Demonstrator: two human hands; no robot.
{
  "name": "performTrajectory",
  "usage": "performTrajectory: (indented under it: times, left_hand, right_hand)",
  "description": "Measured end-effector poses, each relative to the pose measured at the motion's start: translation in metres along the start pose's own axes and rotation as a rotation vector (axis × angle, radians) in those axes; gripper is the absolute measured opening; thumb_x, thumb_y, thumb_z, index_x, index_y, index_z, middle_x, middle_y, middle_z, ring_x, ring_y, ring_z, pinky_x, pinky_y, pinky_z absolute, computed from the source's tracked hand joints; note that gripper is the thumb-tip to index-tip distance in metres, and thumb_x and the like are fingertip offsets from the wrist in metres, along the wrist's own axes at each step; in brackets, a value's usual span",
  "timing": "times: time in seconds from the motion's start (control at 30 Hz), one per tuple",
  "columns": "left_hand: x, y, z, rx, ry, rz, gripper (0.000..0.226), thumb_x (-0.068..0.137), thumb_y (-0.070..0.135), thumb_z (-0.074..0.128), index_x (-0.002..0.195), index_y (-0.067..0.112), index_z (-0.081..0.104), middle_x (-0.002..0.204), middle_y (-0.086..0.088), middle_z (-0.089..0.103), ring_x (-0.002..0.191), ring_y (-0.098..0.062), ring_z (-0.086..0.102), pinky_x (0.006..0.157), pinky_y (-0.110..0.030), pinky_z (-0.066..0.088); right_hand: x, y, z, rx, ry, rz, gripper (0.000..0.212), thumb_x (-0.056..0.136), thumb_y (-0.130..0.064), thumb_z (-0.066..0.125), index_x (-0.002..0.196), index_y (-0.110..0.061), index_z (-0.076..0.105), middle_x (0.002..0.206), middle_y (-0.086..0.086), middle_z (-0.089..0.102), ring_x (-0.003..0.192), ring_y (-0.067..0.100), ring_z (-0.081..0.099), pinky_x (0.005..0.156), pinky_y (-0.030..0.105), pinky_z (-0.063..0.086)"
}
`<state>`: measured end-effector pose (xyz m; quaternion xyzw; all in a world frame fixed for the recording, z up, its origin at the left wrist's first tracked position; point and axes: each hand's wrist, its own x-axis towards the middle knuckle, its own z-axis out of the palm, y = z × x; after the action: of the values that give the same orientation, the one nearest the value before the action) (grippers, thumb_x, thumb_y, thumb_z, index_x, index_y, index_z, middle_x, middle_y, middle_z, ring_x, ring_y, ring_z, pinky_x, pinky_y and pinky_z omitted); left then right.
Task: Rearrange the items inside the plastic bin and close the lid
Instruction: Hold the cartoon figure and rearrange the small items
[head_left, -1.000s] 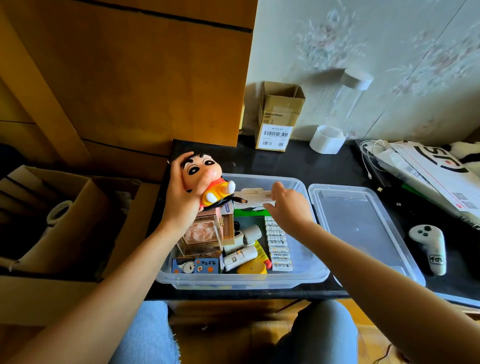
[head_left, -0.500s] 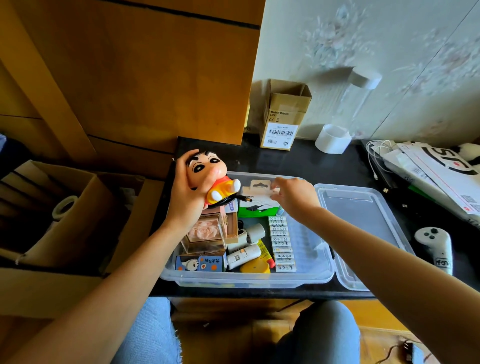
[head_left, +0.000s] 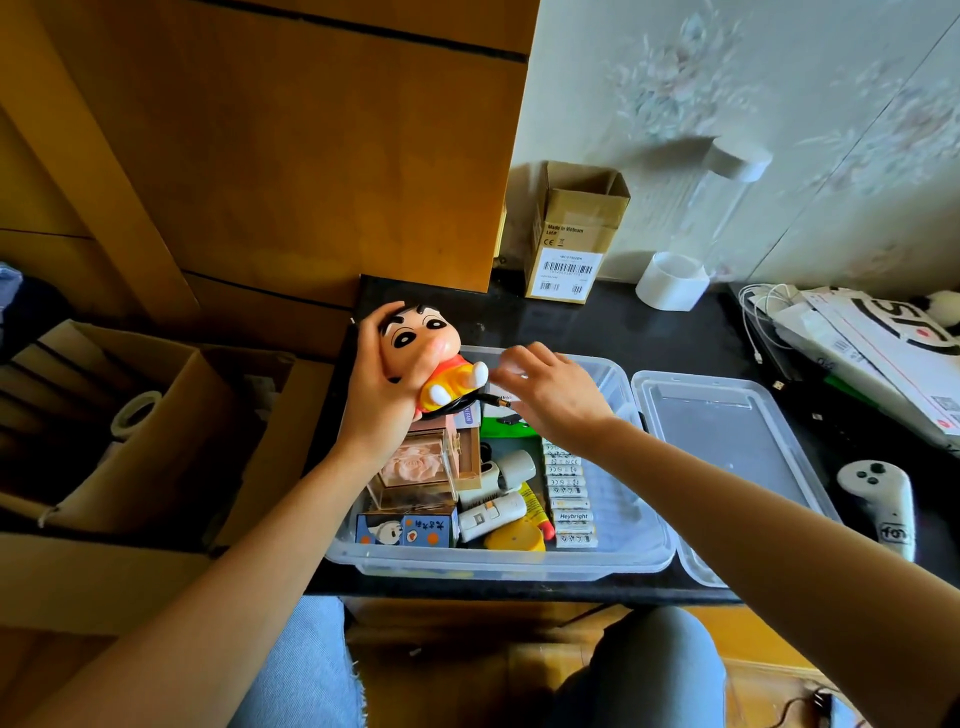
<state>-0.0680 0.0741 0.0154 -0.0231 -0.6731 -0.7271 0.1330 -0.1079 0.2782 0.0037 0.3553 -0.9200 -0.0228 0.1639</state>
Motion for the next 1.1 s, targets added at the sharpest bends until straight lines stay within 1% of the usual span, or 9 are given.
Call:
performTrajectory:
  times: [0.17,0.4,0.5,0.67,0.77,0.87,0.93,1.0,1.1]
  left_hand:
    - [0.000,-0.001,0.000,0.004,0.001,-0.010,0.056,0.077,0.039,0.066,0.127,0.027,0.043,0.120,0.003,0.055,0.101,-0.003,0.061,0.072,-0.013,0.050]
    - [0.001,-0.001,-0.002,0.003,-0.002,-0.018,0.055,0.077,0.039,0.066,0.126,0.029,0.042,0.119,0.006,0.054,0.102,-0.003,0.060,0.071,-0.013,0.050]
    - [0.000,0.000,-0.001,-0.002,-0.002,-0.019,0.055,0.077,0.038,0.066,0.126,0.029,0.043,0.119,0.006,0.054,0.099,0.002,0.061,0.069,-0.012,0.050]
    - [0.000,-0.001,-0.002,-0.002,-0.002,-0.021,0.057,0.077,0.041,0.066,0.127,0.029,0.043,0.122,0.003,0.054,0.104,-0.008,0.060,0.069,-0.012,0.050]
    - [0.000,-0.001,-0.002,0.002,-0.003,-0.019,0.058,0.076,0.043,0.066,0.127,0.030,0.042,0.121,0.005,0.054,0.103,-0.007,0.060,0.069,-0.013,0.050]
    - [0.000,0.000,-0.001,0.003,-0.001,-0.016,0.060,0.075,0.043,0.066,0.128,0.028,0.042,0.121,0.004,0.054,0.103,-0.006,0.060,0.069,-0.013,0.050]
    - [-0.001,0.001,-0.001,0.008,0.006,-0.011,0.058,0.076,0.042,0.065,0.128,0.028,0.042,0.120,0.006,0.054,0.101,-0.003,0.060,0.068,-0.012,0.050]
    - [-0.001,0.001,0.000,0.014,0.010,-0.010,0.056,0.077,0.041,0.064,0.127,0.028,0.042,0.119,0.006,0.054,0.101,-0.003,0.060,0.069,-0.012,0.050]
    - [-0.001,0.002,0.000,0.011,0.010,-0.011,0.056,0.078,0.038,0.064,0.127,0.026,0.042,0.119,0.004,0.055,0.101,-0.003,0.061,0.069,-0.012,0.050]
  right_hand:
    - [0.009,0.007,0.001,-0.040,-0.139,0.030,0.045,0.083,-0.009,0.067,0.124,-0.025,0.060,0.115,0.002,0.058,0.098,0.024,0.051,0.071,0.032,0.046]
    - [0.003,0.005,0.005,0.001,-0.230,0.157,0.051,0.087,-0.002,0.057,0.131,-0.026,0.052,0.121,0.000,0.050,0.105,0.020,0.046,0.067,0.031,0.048]
    - [0.002,0.003,-0.001,0.123,-0.188,0.193,0.048,0.089,-0.006,0.058,0.132,-0.024,0.051,0.121,0.001,0.050,0.106,0.020,0.050,0.070,0.032,0.050]
    - [-0.012,0.000,-0.020,0.275,-0.122,0.181,0.013,0.089,-0.018,0.059,0.100,-0.015,0.067,0.098,0.001,0.064,0.079,0.021,0.061,0.063,0.028,0.045]
    - [-0.024,-0.003,-0.027,0.329,-0.420,0.226,0.011,0.088,-0.027,0.059,0.084,-0.018,0.066,0.081,-0.005,0.066,0.070,0.012,0.056,0.060,0.019,0.040]
    - [-0.037,-0.005,-0.026,0.323,-0.943,0.150,0.023,0.081,-0.036,0.070,0.086,-0.014,0.071,0.082,-0.003,0.071,0.071,0.008,0.060,0.081,0.021,0.048]
    - [-0.045,-0.009,-0.020,0.291,-1.188,0.106,0.029,0.078,-0.035,0.072,0.086,-0.007,0.073,0.084,0.002,0.074,0.064,0.007,0.060,0.088,0.025,0.048]
    - [-0.051,-0.015,-0.013,0.246,-1.301,0.080,0.023,0.081,-0.025,0.067,0.088,-0.004,0.073,0.087,0.004,0.074,0.059,0.005,0.057,0.085,0.025,0.050]
    - [-0.055,-0.023,-0.003,0.167,-1.293,0.039,0.018,0.082,-0.010,0.057,0.088,-0.003,0.073,0.090,0.006,0.074,0.070,0.009,0.057,0.074,0.024,0.048]
